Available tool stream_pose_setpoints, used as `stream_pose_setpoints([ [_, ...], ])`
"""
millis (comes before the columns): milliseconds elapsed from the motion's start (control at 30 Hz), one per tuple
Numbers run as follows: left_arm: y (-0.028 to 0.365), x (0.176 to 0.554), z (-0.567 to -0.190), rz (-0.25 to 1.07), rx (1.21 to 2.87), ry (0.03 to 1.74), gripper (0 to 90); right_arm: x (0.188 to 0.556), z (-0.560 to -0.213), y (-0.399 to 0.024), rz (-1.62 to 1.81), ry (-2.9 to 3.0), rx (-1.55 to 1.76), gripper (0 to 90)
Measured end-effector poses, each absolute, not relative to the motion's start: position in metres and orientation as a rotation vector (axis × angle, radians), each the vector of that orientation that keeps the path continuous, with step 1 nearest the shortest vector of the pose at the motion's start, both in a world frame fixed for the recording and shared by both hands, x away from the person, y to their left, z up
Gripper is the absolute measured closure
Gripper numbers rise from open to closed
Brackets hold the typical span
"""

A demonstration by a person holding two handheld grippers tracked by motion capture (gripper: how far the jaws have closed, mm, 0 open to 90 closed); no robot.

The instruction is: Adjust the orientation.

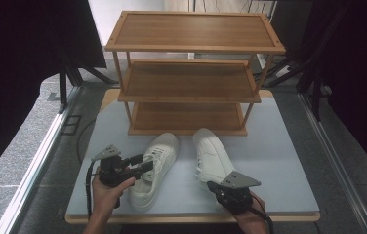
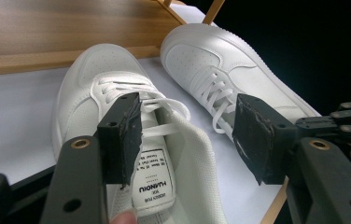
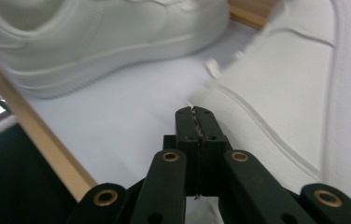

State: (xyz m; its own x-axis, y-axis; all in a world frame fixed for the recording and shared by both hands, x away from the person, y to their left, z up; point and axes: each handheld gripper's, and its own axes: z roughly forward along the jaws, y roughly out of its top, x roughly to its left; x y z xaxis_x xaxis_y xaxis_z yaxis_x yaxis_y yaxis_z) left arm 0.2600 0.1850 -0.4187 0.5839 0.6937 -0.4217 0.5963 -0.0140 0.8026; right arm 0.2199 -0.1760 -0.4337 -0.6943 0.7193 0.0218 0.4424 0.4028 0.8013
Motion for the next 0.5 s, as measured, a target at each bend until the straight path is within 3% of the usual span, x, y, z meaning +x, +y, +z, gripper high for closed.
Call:
stream_pose_setpoints([
  [500,0.190,0.260,-0.421,0.103,1.688,1.098,42.1,0.229,-0.433,-0.203,1.320,2.314,1.083,89.2],
])
